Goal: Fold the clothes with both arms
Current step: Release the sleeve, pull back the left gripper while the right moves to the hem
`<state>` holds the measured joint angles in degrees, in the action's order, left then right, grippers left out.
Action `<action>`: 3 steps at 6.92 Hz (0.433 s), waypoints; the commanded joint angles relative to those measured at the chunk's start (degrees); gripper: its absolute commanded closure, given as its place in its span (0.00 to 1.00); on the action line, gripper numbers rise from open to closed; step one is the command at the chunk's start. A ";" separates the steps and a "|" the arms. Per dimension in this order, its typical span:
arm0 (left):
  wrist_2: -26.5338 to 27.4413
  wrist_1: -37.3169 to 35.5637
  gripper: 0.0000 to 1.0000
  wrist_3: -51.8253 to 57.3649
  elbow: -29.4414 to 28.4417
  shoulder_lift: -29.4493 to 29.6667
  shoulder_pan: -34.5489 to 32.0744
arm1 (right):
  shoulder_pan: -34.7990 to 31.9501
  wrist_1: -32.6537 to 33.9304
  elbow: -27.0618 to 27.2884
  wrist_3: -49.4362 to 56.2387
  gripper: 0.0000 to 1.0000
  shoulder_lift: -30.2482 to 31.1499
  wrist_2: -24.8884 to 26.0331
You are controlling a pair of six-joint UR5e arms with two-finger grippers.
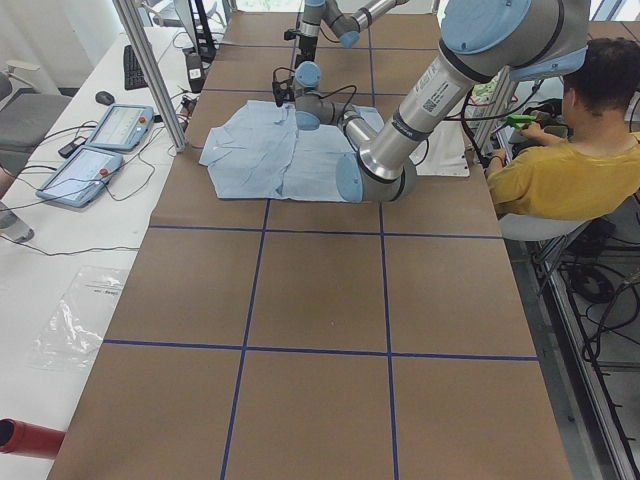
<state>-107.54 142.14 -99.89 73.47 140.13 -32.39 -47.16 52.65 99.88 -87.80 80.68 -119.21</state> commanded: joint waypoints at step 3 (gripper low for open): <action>0.57 -1.25 0.15 -0.12 17.85 -17.52 -0.40 | 23.46 19.12 19.50 -16.53 0.00 5.19 19.32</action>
<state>-107.38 141.21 -99.61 89.58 125.01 -32.78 -30.81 60.64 112.49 -102.75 85.06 -105.97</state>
